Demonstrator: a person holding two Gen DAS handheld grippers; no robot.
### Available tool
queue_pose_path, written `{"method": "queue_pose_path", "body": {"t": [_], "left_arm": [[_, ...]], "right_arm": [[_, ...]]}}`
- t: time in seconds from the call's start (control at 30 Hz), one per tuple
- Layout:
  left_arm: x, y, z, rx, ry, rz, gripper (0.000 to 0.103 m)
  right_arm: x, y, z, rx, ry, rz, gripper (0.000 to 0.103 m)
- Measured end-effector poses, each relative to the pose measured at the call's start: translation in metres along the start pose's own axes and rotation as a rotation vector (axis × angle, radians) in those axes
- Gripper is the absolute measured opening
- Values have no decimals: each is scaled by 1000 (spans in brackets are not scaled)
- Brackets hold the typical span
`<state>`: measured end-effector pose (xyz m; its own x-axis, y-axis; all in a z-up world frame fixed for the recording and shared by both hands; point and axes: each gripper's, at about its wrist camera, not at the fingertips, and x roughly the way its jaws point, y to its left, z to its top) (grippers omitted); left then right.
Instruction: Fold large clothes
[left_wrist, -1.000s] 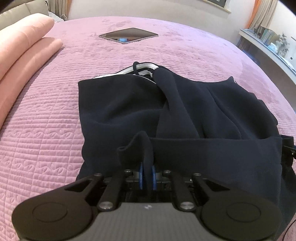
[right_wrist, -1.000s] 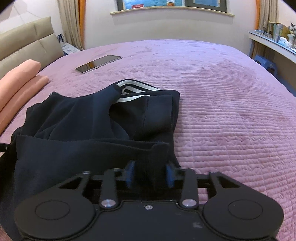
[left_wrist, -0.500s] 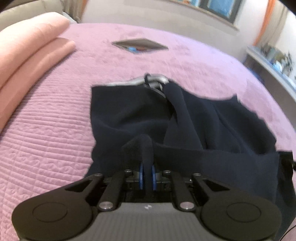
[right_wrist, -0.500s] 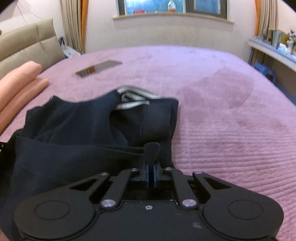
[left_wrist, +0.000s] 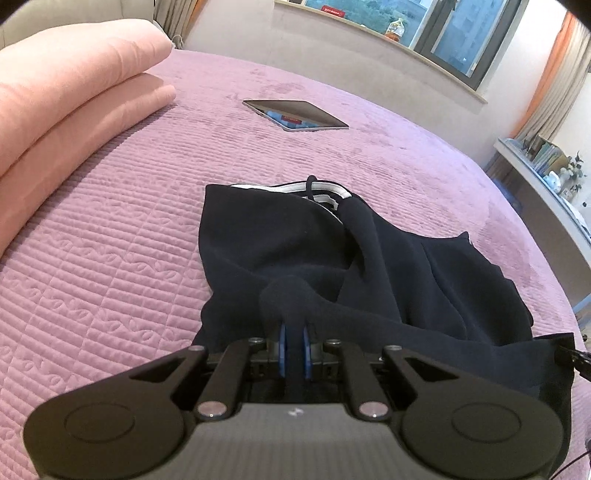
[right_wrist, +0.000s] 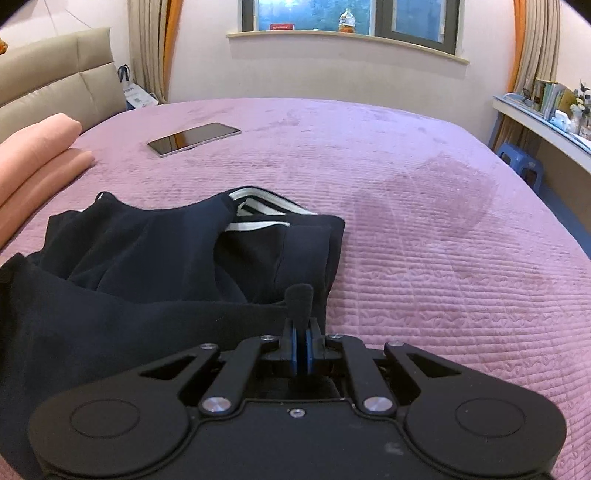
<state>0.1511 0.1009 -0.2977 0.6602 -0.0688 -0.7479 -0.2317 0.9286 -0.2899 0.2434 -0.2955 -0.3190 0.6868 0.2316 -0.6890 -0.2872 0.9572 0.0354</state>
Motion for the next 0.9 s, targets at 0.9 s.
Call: {"method": "queue_pose_path", "body": {"t": [0.9], "left_arm": [[-20,-10,118,14,-399,-47,10]], "right_arm": [[9,31,116,-197,-419,-186,6]]}}
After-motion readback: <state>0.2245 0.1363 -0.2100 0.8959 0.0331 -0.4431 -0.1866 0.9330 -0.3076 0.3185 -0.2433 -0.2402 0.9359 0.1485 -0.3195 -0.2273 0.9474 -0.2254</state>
